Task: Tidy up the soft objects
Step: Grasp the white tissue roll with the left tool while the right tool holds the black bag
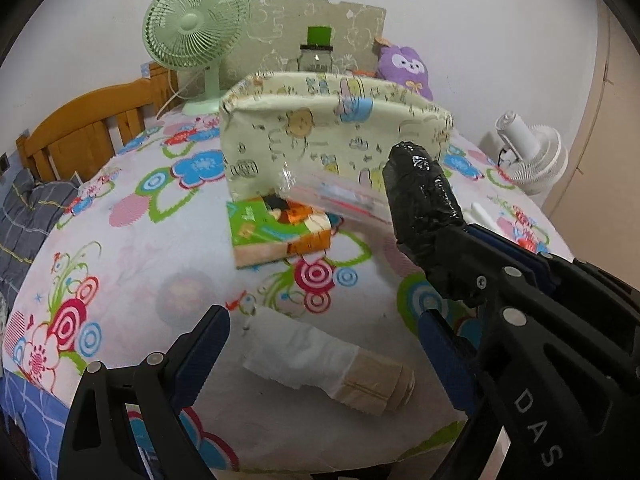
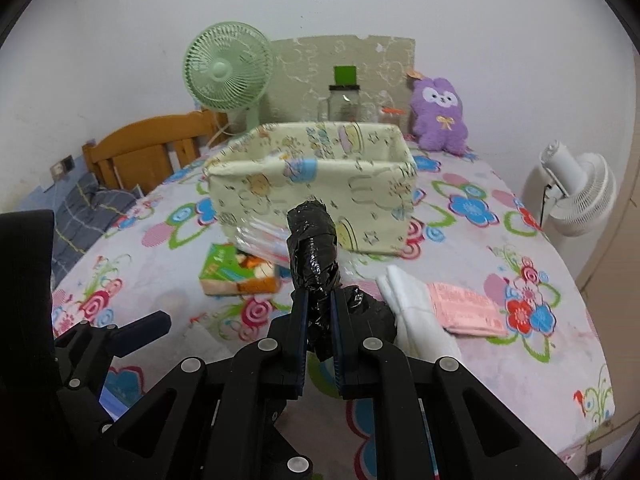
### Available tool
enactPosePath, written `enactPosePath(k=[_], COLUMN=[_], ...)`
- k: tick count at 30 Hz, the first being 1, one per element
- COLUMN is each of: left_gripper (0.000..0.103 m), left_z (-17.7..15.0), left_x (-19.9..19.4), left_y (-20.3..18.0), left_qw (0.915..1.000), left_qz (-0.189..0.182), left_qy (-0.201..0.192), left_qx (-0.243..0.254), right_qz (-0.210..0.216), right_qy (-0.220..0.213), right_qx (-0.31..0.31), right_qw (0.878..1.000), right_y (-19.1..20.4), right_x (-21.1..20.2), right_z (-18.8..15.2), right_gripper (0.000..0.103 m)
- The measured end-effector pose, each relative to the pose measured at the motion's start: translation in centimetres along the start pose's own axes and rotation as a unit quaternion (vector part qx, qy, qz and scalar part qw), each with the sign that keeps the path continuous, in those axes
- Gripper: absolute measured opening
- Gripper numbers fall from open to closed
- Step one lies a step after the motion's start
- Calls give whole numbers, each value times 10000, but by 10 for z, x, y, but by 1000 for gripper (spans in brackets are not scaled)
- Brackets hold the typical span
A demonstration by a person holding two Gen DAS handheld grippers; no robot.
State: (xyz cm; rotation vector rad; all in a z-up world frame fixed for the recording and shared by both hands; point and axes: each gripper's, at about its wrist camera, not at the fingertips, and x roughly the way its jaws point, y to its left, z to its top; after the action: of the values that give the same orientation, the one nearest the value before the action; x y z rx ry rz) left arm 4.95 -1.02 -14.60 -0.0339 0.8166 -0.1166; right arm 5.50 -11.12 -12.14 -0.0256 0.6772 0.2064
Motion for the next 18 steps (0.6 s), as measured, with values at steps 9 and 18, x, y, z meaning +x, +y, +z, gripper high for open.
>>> enactPosePath(k=[9,18], left_gripper=[95,55], left_z=[-13,-11], left_x=[13,13], left_y=[-2,1], left_qw=[9998,9990], left_qz=[77,437], left_qy=[175,4], left_qx=[-37,-85], right_qz=[-28,-10], right_qy=[323,351], right_qx=[144,162], right_qw=[9994,9993], right_y=[-6,-6], right_x=[14,19], right_z=[-19,-20], right_gripper=[13,13])
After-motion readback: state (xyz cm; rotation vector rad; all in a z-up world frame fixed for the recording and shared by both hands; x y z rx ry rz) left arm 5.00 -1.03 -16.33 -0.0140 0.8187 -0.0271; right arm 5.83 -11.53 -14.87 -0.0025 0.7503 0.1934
